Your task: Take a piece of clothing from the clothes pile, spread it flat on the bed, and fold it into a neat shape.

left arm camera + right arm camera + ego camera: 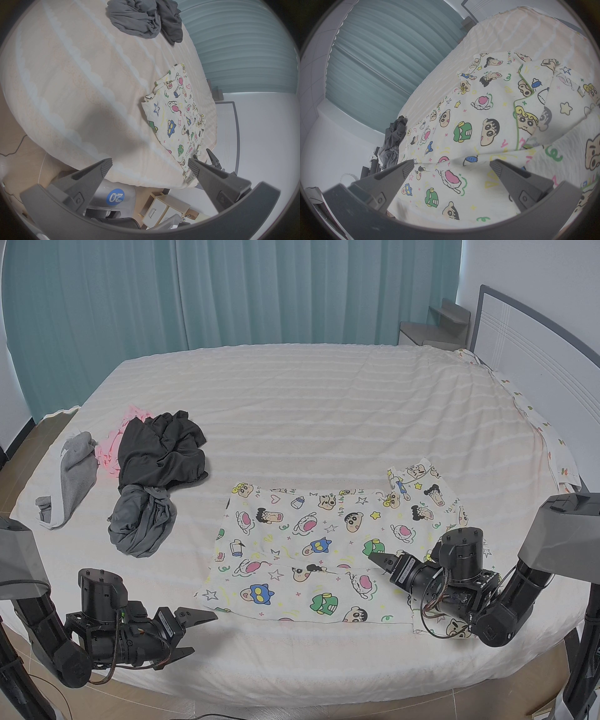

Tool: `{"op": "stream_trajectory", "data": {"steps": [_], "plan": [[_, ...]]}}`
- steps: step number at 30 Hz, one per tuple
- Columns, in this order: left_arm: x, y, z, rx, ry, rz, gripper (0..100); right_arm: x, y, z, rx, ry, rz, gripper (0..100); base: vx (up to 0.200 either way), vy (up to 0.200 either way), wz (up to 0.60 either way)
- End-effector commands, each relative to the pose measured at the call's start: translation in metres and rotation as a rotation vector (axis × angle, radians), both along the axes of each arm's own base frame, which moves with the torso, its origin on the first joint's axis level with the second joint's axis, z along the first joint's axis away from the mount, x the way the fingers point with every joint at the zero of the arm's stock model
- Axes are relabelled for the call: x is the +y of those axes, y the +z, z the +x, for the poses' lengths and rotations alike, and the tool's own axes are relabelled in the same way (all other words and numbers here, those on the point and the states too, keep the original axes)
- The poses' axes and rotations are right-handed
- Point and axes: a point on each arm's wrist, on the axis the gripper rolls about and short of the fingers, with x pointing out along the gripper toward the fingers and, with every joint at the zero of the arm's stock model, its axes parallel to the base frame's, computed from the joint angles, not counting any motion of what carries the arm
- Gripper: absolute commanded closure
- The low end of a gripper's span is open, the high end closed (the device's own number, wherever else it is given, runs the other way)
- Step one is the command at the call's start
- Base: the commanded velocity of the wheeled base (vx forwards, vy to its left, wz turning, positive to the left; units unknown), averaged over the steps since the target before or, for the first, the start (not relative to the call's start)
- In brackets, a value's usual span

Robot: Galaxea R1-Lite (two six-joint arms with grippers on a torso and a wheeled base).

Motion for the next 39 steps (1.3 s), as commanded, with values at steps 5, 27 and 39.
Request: {"op": "stream_trajectory", "data": {"steps": [5,27,39], "plan": [[-0.001,0.011,0.008,-0.155,0.097,0.093,0,-0.02,0.028,-0.049,0.032,0.176,0.056,0,0.0,0.0,0.0],[-0.036,0.045,0.136,-0.36,-0.201,0.61,0,-0.098,0.077,-0.134,-0.107,0.052,0.114,0,0.0,0.0,0.0],[-0.045,0.008,0.154,-0.443,-0.358,0.65,0,-0.101,0.082,-0.14,-0.139,0.052,0.114,0,0.0,0.0,0.0]]}}
